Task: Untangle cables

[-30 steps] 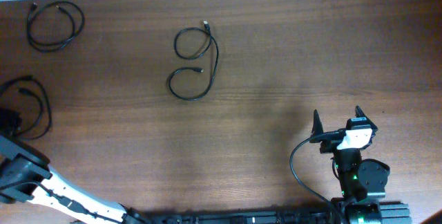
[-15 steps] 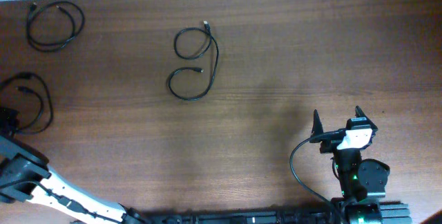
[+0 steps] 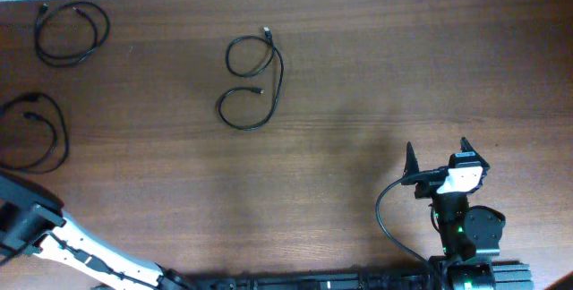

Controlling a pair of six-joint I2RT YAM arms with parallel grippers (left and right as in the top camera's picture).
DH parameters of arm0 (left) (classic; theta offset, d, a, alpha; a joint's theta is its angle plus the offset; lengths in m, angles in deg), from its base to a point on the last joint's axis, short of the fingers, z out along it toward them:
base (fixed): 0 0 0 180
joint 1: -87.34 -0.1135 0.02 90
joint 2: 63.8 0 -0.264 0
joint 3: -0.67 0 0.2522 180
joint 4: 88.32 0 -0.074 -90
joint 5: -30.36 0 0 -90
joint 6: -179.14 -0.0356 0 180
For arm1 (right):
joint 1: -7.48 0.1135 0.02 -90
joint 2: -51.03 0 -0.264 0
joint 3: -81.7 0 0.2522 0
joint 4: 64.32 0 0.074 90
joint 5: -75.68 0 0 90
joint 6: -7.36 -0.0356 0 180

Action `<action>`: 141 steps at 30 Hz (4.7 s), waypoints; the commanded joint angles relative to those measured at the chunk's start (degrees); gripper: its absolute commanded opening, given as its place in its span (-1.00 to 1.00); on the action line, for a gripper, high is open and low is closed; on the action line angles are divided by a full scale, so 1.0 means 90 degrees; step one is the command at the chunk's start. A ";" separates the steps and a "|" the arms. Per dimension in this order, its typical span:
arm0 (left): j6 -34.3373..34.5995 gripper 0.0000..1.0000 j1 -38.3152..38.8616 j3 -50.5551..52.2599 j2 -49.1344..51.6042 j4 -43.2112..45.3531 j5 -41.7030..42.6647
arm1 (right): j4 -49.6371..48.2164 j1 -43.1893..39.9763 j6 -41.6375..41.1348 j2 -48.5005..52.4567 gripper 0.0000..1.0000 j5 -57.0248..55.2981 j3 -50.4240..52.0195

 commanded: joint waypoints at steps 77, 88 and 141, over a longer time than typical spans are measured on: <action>-0.3002 0.99 0.6472 -0.1688 0.1923 -0.2866 0.0328 | 0.0032 0.0044 -0.0007 -0.0032 0.97 -0.0053 0.0034; -0.3322 0.08 0.6494 -0.0262 0.1926 -0.2361 0.0427 | 0.0032 0.0044 -0.0007 -0.0029 0.97 -0.0053 0.0034; -0.3298 -1.00 0.6645 -0.2424 0.2059 0.2334 0.0882 | 0.0032 0.0044 -0.0007 -0.0029 0.97 -0.0053 0.0034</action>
